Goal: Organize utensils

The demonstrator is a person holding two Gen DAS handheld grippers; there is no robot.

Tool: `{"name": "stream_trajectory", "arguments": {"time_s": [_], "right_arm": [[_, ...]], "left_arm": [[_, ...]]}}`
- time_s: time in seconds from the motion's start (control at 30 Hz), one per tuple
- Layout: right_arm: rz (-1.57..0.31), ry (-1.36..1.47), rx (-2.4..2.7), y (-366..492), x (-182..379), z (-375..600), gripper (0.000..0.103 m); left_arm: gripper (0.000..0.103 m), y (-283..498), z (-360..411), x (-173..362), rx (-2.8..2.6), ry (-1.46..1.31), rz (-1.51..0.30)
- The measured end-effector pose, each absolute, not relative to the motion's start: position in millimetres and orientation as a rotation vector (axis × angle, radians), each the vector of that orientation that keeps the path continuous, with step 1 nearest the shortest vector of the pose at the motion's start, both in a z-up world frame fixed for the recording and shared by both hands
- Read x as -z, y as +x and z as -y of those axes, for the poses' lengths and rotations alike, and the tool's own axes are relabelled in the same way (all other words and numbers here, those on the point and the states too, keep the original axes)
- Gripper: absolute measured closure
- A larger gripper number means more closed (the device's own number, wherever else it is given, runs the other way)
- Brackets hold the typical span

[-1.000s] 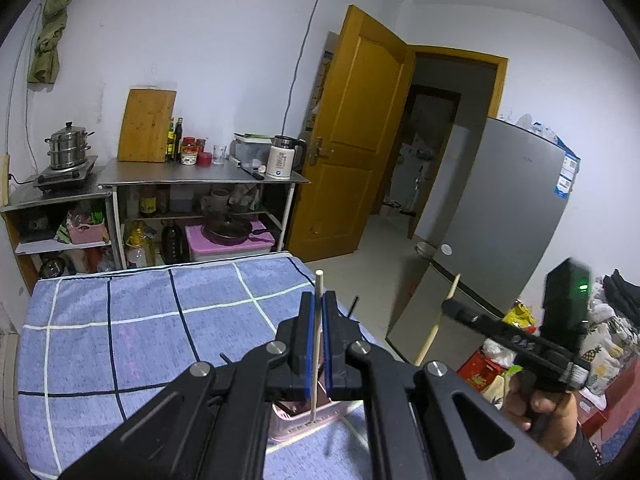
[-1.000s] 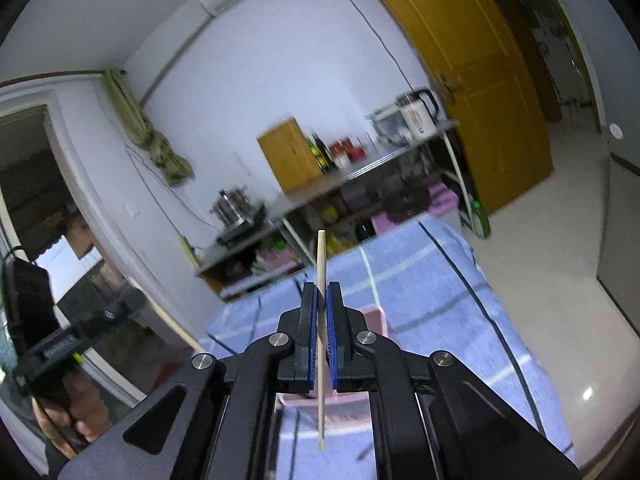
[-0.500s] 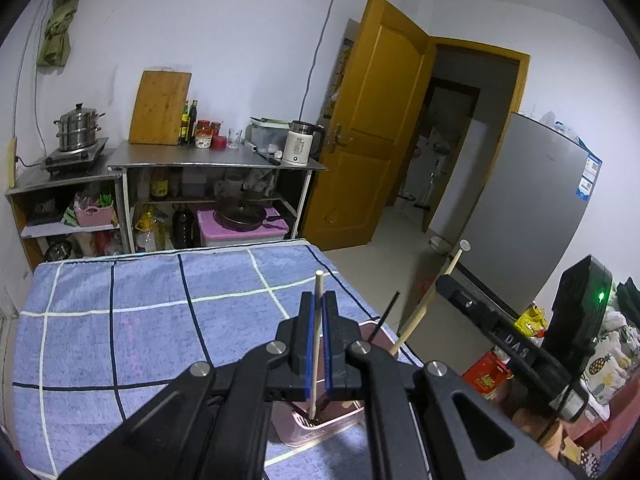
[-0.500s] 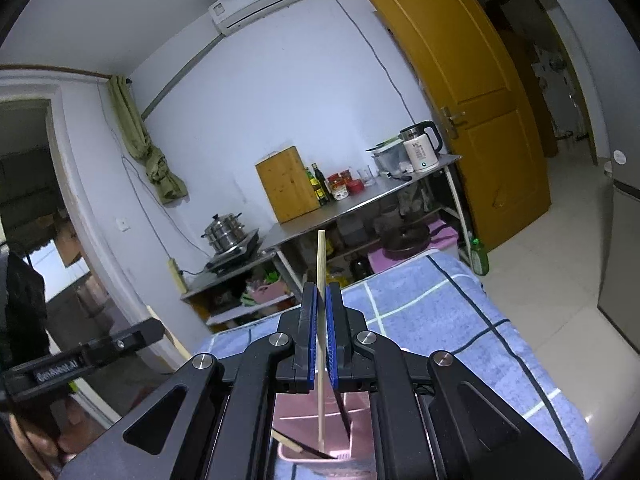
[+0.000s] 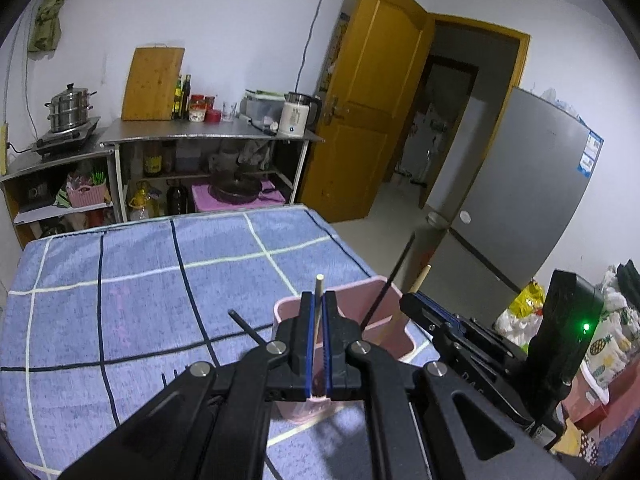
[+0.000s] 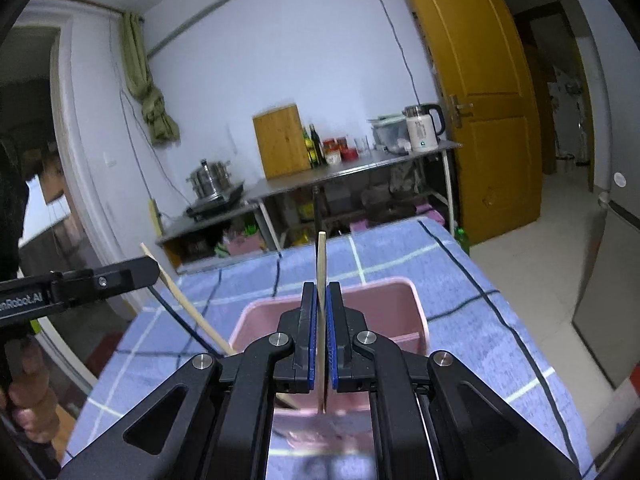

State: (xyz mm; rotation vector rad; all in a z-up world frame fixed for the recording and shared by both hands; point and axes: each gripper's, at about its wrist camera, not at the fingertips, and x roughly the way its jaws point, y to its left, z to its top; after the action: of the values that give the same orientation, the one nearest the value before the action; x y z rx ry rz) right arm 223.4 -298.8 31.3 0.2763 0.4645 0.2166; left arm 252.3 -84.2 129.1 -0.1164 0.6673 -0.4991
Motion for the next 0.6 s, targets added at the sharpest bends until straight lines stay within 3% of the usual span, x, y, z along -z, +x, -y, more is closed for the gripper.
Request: {"name": "stream_trajectory", "arguments": {"time_s": [0.37, 0.5, 0.6], "right_arm": [[-0.542, 0.189, -0.22, 216, -38, 297, 0.098], [-0.537, 0.188, -0.206, 208, -41, 301, 0.084], [-0.526, 0.196, -0.204, 199, -45, 304, 0.081]], "left_arm": [[0.099, 251, 83, -106, 0.5, -0.112, -0.762], [0.096, 245, 79, -108, 0.491, -0.117, -0.756], [0.088, 235, 74, -114, 0.495, -0.128, -0.734]]}}
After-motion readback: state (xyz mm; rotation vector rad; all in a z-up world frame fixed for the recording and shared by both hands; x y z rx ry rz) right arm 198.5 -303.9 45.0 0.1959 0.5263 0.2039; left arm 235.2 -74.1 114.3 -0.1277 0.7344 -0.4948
